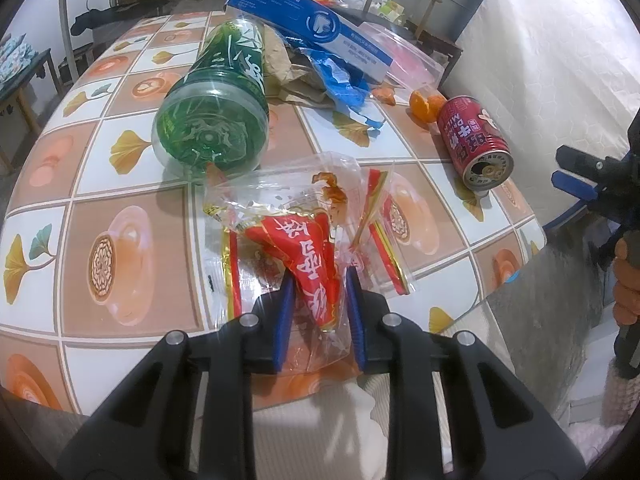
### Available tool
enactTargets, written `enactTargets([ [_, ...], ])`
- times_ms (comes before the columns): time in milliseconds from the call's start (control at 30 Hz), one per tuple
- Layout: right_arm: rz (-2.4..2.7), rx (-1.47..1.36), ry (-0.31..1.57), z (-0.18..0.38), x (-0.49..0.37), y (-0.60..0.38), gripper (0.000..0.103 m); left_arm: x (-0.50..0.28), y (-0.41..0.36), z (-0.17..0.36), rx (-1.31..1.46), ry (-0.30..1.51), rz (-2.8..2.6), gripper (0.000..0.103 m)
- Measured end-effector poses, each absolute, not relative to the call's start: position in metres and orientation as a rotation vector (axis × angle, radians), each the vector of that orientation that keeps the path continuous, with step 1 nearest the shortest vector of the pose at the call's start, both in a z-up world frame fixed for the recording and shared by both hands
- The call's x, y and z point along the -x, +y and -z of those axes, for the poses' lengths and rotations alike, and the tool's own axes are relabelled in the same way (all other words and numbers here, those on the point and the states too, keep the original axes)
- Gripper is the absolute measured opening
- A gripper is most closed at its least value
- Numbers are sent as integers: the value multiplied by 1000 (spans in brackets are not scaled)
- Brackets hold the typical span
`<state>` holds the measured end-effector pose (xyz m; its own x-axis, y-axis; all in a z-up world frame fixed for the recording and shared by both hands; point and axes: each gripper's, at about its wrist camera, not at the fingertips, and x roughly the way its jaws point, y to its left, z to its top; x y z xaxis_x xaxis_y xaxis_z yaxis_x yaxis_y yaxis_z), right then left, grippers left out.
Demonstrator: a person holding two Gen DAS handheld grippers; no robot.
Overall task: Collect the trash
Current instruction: 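Reach the right tool to the red cartoon-face can and close on it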
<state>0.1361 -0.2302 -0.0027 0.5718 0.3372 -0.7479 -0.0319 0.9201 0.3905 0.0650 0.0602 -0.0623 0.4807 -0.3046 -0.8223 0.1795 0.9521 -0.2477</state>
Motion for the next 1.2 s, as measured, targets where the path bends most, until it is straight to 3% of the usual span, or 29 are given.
enactTargets([
  [733,-186,-429,976,14,-145,-241,82,-56,62,51,218,979,377,21],
  [1200,-180,-401,987,16,-195,-221,82,-59,52,52,224,985,438,21],
])
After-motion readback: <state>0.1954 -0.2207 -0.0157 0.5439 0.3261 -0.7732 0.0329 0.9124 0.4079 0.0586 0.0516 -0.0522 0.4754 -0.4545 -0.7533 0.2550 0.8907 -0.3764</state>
